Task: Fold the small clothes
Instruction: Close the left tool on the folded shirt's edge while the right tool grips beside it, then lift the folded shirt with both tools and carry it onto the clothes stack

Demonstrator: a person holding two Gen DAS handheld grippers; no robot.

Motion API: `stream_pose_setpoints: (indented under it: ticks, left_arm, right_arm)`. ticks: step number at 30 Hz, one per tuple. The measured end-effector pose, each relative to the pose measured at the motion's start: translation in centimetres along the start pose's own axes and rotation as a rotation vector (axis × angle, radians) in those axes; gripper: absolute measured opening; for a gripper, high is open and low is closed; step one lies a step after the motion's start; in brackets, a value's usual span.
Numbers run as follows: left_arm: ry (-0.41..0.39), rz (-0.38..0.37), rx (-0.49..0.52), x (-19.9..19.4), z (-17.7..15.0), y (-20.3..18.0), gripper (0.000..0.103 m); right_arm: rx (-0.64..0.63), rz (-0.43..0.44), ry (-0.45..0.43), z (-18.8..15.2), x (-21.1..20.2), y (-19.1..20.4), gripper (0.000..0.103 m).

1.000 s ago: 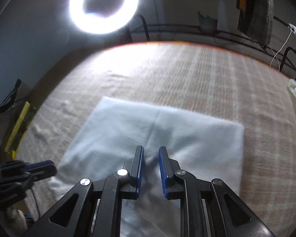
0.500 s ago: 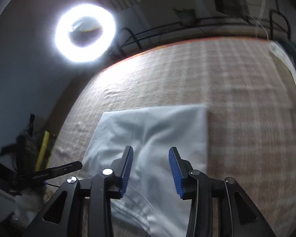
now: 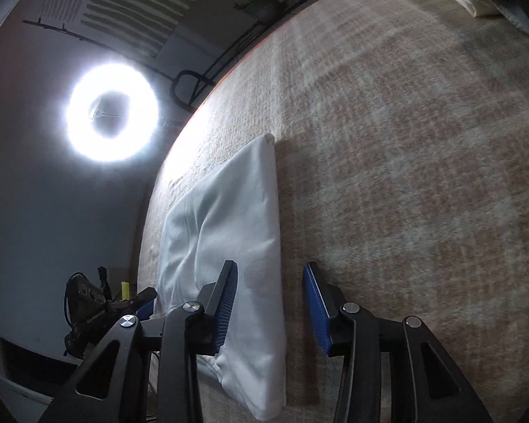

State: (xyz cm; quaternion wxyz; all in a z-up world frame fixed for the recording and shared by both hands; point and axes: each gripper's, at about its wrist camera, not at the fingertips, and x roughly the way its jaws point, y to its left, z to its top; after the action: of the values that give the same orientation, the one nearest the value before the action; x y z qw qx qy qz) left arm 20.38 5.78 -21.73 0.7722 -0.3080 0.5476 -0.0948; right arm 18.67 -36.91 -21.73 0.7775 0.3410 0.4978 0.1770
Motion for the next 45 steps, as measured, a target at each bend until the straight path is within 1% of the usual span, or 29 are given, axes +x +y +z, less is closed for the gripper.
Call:
stream_pose_setpoints:
  ticks: [3,5,6,7,8,9,10,11,12,13,15,17,19,22,24,27,31,37,45]
  left_arm:
    - [0.000,0.011,0.022,0.5,0.2,-0.9,0.044]
    - [-0.005,0.023,0.039,0.8,0.2,-1.5,0.044]
    - [-0.005,0.034,0.057,1.0,0.2,-1.9,0.041]
    - [-0.006,0.044,0.064,1.1,0.2,-2.2,0.038]
    - [-0.013,0.056,0.069,1.2,0.1,-2.4,0.035]
    - [-0.014,0.063,0.071,1.4,0.1,-2.5,0.026]
    - [-0.012,0.067,0.073,1.6,0.1,-2.6,0.022]
    - [-0.017,0.071,0.077,1.6,0.1,-2.5,0.020]
    - [-0.023,0.076,0.087,1.6,0.0,-2.7,0.014]
    - [-0.026,0.081,0.097,1.5,0.0,-2.9,0.012]
    - [-0.051,0.113,0.145,1.4,-0.4,-3.9,0.010]
    - [-0.073,0.134,0.178,1.2,-0.6,-4.7,0.010]
    - [-0.101,0.149,0.210,0.8,-0.9,-5.7,0.009]
    - [-0.129,0.148,0.232,0.2,-1.1,-6.5,0.009]
    - [-0.146,0.136,0.237,-0.3,-1.2,-7.2,0.009]
    - [-0.160,0.116,0.246,-1.0,-1.1,-7.7,0.009]
    - [-0.172,0.083,0.265,-1.4,-1.1,-9.5,0.008]
    - [-0.163,0.026,0.337,-0.9,-1.7,-13.4,0.008]
    - [-0.131,-0.034,0.416,1.7,-3.5,-19.7,0.008]
  right_arm:
    - [-0.018,-0.010,0.000,0.1,0.8,1.0,0.041]
    - [-0.025,-0.006,0.011,0.3,1.3,1.6,0.035]
    - [-0.023,-0.006,0.024,0.4,1.9,1.9,0.035]
    - [-0.031,-0.017,0.031,0.3,2.2,2.1,0.033]
    - [-0.048,-0.029,0.029,0.3,2.4,2.5,0.033]
    - [-0.062,-0.041,0.028,0.3,2.6,2.9,0.032]
    - [-0.069,-0.044,0.029,0.4,2.7,3.1,0.030]
    - [-0.074,-0.049,0.035,0.4,2.9,3.4,0.028]
    - [-0.077,-0.056,0.035,0.5,2.9,3.4,0.027]
    - [-0.080,-0.065,0.033,0.5,3.0,3.5,0.023]
    - [-0.094,-0.086,0.032,0.5,3.0,3.7,0.017]
    - [-0.118,-0.115,0.029,0.5,3.0,4.2,0.010]
    - [-0.157,-0.145,0.017,0.6,2.6,5.0,0.008]
    - [-0.240,-0.191,-0.006,0.4,2.0,6.7,0.007]
    - [-0.294,-0.214,-0.021,0.2,1.7,8.0,0.006]
    - [-0.343,-0.224,-0.038,0.0,0.9,9.4,0.006]
    - [-0.387,-0.235,-0.055,0.1,-0.2,10.2,0.005]
    - [-0.375,-0.265,-0.092,0.9,-2.8,9.3,0.005]
    - [-0.330,-0.319,-0.166,3.0,-8.2,6.6,0.005]
